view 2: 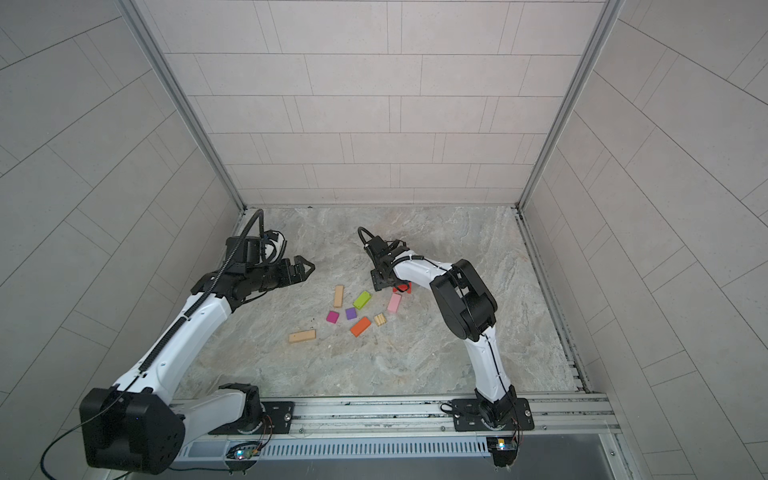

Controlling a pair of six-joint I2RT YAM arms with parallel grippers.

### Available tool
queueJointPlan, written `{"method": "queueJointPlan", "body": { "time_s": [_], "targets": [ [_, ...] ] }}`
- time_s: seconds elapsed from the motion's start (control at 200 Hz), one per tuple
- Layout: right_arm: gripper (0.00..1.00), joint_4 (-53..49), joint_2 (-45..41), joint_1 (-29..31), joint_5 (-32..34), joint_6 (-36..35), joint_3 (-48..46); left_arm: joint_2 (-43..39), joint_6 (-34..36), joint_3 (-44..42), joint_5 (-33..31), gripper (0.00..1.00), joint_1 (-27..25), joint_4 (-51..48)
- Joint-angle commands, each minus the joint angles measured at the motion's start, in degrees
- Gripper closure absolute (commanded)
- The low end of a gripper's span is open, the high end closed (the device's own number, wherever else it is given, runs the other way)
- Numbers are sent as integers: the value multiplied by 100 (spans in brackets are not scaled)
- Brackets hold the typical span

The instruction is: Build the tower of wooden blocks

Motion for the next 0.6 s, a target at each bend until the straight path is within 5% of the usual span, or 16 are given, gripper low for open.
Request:
{"method": "queueJointPlan", "body": {
  "time_s": [0.0, 0.205, 0.595],
  "targets": [
    [20, -237, -219, -230, 152, -82, -331, 10, -75, -84, 169, 5, 25, 163],
    [21, -211, -492, -526, -14, -89, -493, 58, -124, -101, 272, 5, 27, 220],
    [9, -323, -747, -97, 160, 892, 1, 45, -133, -96, 257, 5, 17, 224]
  ]
}}
